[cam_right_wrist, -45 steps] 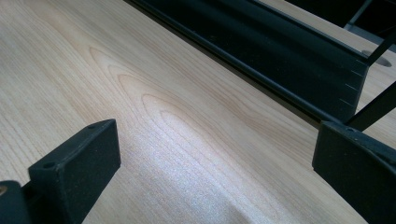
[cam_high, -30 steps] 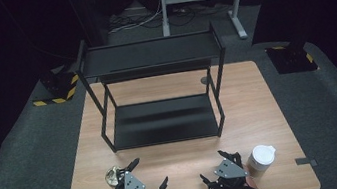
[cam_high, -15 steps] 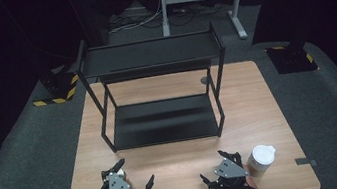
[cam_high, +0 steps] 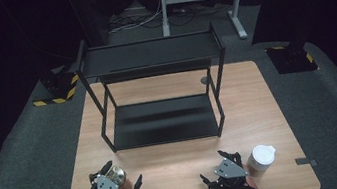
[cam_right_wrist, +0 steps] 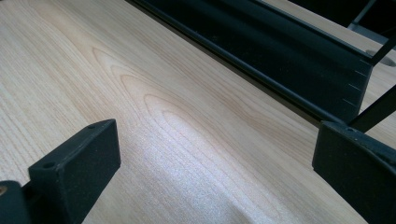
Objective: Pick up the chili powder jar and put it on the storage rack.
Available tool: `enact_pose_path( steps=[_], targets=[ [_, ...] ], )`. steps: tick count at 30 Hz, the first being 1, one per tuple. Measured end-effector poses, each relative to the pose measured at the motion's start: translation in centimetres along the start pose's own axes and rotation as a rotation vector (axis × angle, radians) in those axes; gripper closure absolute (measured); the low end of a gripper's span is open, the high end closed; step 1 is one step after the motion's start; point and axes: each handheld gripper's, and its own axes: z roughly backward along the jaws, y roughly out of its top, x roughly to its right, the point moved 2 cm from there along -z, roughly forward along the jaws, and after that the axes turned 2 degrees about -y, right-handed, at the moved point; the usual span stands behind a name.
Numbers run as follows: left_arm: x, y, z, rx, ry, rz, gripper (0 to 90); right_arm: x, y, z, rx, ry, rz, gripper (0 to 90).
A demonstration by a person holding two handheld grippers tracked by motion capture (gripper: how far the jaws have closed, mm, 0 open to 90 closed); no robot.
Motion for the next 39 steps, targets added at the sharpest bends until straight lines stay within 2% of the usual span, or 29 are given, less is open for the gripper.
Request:
enact_pose_path(
  steps=[5,11,20,24,32,34,39],
  targets=[
    [-0.4,-0.5,0.4,-0.017,0.033,0.011,0.4,0.0,0.0,0.0,0.0,0.0,0.002,0.0],
    [-0.8,-1.0,0.8,-0.028,0.049,0.024,0.4,0.0,0.0,0.0,0.0,-0.001,0.004,0.0],
    [-1.5,-2.0,1.5,-0.052,0.044,0.043,0.4,-0.1,0.0,0.0,0.0,-0.001,0.01,0.0],
    [-1.8,-2.4,1.4,-0.051,0.039,0.069,0.4,-0.1,0.0,0.0,-0.001,-0.002,0.007,0.0],
    [-1.9,-2.8,1.1,-0.051,0.039,0.089,0.6,-0.1,0.0,0.0,-0.001,-0.002,0.009,0.0],
    [-2.0,-3.0,1.0,-0.05,0.034,0.109,0.6,-0.1,0.0,0.0,0.001,-0.003,0.007,0.0],
    [-2.1,-3.3,0.8,-0.059,0.022,0.119,1.7,-0.1,0.0,0.0,0.001,-0.004,0.007,0.0]
  ],
)
